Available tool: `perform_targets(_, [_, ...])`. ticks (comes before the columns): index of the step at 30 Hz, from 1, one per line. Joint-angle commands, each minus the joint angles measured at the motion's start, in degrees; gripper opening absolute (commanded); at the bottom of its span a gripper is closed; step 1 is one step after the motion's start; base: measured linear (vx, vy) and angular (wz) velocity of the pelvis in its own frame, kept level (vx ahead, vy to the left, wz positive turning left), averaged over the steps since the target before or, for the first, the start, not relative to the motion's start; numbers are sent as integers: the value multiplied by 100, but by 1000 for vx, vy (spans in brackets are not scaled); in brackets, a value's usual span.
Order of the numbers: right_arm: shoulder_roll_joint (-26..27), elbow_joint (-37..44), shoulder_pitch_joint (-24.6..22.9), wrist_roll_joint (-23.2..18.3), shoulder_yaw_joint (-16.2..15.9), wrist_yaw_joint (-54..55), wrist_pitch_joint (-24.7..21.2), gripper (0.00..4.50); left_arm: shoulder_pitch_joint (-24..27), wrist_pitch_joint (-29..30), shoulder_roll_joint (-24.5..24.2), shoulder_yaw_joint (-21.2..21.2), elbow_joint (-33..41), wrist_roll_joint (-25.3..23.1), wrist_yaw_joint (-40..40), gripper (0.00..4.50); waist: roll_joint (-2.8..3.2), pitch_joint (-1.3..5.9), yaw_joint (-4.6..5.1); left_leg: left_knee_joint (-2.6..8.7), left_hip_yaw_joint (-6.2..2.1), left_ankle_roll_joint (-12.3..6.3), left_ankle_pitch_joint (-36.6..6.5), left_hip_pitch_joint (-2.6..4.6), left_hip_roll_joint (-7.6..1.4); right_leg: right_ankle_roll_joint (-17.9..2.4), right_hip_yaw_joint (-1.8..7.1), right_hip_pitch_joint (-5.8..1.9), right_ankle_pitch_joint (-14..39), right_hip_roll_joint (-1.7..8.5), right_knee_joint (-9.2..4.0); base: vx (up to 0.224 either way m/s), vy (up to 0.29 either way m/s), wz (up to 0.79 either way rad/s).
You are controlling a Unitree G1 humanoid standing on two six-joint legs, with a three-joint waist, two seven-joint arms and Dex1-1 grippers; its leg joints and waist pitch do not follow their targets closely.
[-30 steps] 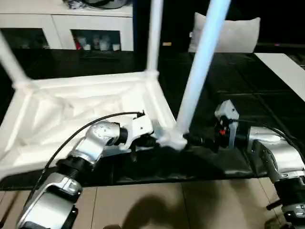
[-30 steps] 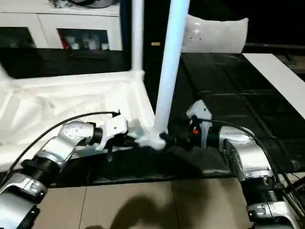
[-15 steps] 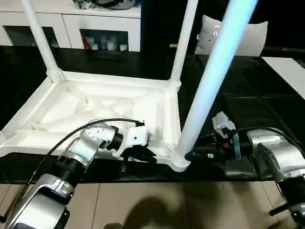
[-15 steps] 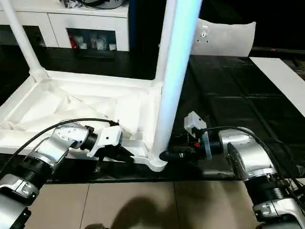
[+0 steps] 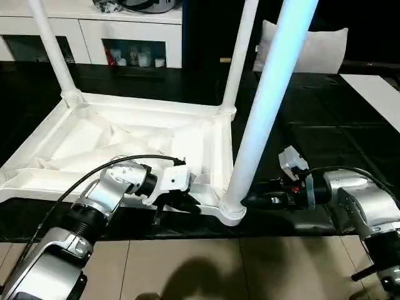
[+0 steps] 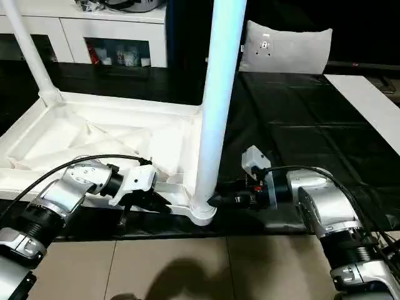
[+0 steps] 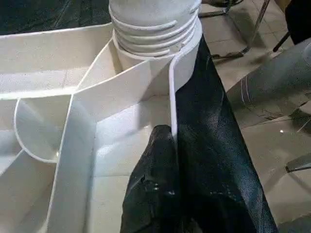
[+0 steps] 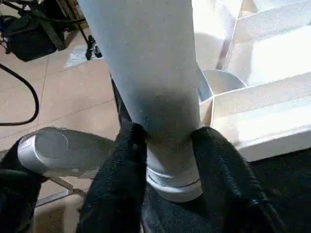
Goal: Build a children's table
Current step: Rotate leg to tighten
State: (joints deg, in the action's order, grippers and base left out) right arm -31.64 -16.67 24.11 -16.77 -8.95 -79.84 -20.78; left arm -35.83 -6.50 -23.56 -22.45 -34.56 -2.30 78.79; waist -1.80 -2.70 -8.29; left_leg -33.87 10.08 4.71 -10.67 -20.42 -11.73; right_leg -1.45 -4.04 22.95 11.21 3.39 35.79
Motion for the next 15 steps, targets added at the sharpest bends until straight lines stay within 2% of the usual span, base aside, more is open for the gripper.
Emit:
perform_targets(1, [147,268,-44,-231,-106,-5,-57,112,39,-51,157,-173,185,-44,10,0,-52,343,-3,363,-37,-237,-840,20,-190,-919,289,-301,1247,493,-459,0,0,0])
perform_targets(6, [356,665,-332,-412,55,332,-295,71,140,451,360,-27,409,114,-312,0,-56,330,-1,372,-37,-223,-890,24,-198,-928,291,-292,1323,499,-467,0,0,0])
perform_targets(8, [410,741,-391,-430,83,441,-331,65,209,518,401,-21,486,152,-331,0,-57,318,11,381,-40,-203,-964,28,-188,-878,288,-288,1530,504,-497,0,0,0])
perform_targets(11, [439,632,-377,-209,32,614,-148,39,275,505,409,-42,535,133,-338,0,-49,303,33,399,-52,-146,-1133,33,-183,-745,290,-271,1939,511,-549,0,0,0])
perform_targets(13, [517,313,-262,-26,-19,691,121,39,292,490,403,-48,541,115,-341,0,-52,297,54,405,-55,-116,-1250,48,-176,-677,290,-260,2184,522,-580,0,0,0])
perform_targets(15, [612,-25,-123,16,2,670,286,74,292,505,400,-45,550,98,-354,0,-57,293,77,404,-59,-113,-1289,51,-172,-670,290,-254,2284,520,-586,0,0,0])
